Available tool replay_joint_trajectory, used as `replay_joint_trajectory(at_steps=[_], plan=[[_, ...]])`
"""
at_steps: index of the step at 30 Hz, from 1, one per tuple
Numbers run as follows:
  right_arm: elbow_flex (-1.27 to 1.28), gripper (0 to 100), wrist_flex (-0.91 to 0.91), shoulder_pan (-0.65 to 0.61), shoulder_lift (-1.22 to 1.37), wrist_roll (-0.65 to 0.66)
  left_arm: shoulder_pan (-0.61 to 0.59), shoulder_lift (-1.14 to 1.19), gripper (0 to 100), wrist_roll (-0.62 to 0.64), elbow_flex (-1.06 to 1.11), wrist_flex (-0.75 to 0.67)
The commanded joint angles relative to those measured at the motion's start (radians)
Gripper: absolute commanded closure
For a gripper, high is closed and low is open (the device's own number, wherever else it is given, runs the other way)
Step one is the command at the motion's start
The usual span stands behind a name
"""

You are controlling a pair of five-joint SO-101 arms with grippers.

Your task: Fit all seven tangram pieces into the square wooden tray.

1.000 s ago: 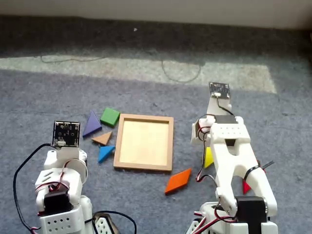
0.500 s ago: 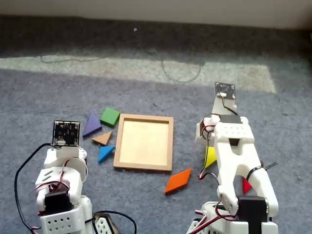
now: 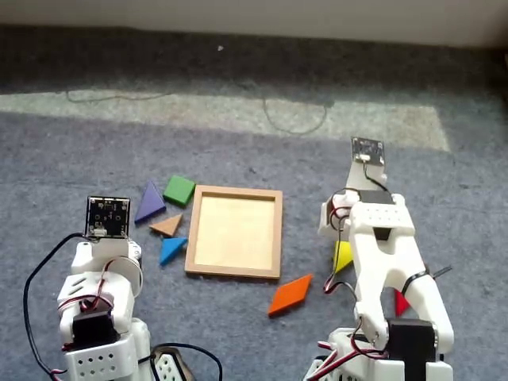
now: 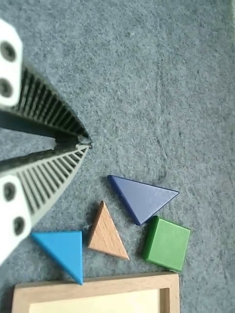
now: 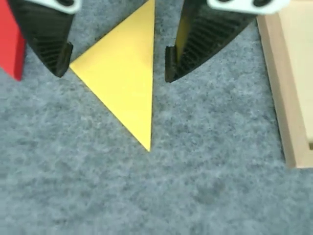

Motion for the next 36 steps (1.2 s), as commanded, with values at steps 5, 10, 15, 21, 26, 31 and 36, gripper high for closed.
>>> replay_joint_trajectory(at_steps=[5, 10, 15, 21, 26, 31, 36], plan=[[0.013, 69.6, -0.013, 0.031, -0.004, 0.012, -0.008, -0.002, 99, 0.002, -0.007, -0.02], [0.03, 69.6, -0.019, 0.031, -0.004, 0.009, -0.008, -0.002, 99, 0.002, -0.007, -0.02], [0.031, 69.6, -0.053, 0.031, -0.004, 0.009, -0.008, -0.002, 99, 0.002, -0.007, -0.02], [0.022, 69.6, -0.054, 0.031, 0.09, 0.011, -0.012, -0.002, 99, 0.002, -0.007, -0.02], [-0.053, 69.8, 0.028, 0.033, 0.203, 0.009, -0.012, -0.002, 99, 0.002, -0.007, -0.018], [-0.122, 69.8, 0.061, 0.033, 0.216, 0.008, -0.012, -0.002, 99, 0.002, -0.007, -0.018], [-0.13, 69.8, 0.059, 0.033, 0.219, 0.008, -0.012, -0.002, 99, 0.002, -0.007, -0.018]])
